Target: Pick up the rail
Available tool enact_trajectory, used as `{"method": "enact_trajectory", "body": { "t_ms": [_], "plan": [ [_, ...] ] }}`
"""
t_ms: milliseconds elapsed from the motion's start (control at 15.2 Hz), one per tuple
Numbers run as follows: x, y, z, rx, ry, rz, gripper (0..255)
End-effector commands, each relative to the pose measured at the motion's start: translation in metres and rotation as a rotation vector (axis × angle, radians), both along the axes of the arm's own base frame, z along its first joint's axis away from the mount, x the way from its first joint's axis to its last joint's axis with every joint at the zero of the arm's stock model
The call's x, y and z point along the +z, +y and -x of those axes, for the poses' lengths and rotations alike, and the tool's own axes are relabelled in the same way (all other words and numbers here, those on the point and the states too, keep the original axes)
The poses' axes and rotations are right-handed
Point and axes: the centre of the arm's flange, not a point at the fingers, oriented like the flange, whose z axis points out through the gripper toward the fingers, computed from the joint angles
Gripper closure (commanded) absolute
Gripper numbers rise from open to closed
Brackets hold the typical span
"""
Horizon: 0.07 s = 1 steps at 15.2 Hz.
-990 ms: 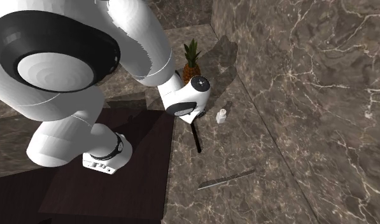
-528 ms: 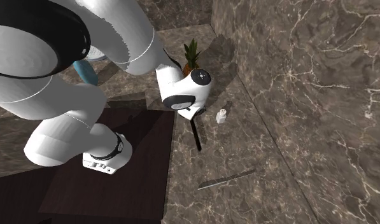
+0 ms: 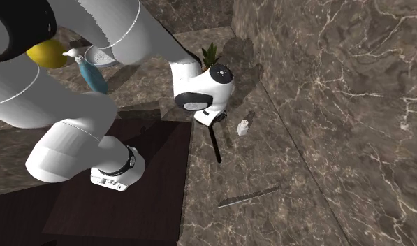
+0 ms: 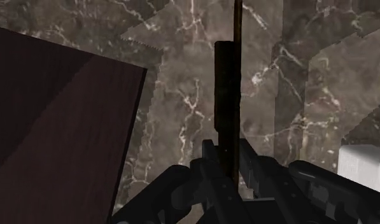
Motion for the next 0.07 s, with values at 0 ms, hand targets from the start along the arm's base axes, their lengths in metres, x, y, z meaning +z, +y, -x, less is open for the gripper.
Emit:
{"method": "enact_trajectory", "body": {
  "t_ms": [0],
  "plan": [
    [0.0032, -0.0006, -0.0006, 0.000, 0.001, 0.000, 255]
  ]
}}
